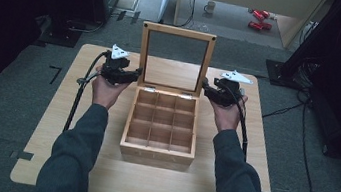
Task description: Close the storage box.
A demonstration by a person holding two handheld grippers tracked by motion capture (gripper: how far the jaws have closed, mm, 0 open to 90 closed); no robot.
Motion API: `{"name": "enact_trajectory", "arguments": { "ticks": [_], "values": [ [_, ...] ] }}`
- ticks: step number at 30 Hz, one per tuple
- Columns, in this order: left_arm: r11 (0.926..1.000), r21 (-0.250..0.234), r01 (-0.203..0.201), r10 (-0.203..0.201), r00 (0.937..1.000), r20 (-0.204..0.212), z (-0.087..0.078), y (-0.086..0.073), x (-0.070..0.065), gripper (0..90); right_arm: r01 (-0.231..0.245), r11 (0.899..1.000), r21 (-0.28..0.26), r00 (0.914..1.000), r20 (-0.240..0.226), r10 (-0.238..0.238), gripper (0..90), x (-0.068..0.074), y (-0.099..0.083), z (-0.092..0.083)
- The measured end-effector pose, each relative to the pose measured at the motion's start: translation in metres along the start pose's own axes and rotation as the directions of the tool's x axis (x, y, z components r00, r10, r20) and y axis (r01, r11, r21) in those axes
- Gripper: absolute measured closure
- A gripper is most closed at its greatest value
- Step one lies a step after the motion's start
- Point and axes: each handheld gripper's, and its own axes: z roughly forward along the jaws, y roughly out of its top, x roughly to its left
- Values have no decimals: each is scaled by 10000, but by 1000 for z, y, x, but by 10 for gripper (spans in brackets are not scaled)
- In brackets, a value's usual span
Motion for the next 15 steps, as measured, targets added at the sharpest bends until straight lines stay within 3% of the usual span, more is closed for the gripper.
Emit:
{"name": "enact_trajectory", "arguments": {
  "ticks": [6,9,15],
  "values": [
    [9996,-27,-292,292,9996,-24,4,9,-4,400,4,9999,-110,10000,-54,-4,474,1,8,7],
    [10000,-36,-93,92,9999,-70,9,11,-4,402,-13,10000,37,10000,-81,13,464,1,9,12],
    [10000,-24,-84,83,9999,-128,15,15,-5,374,43,10000,-63,9999,-127,-44,446,3,16,18]
  ]
}}
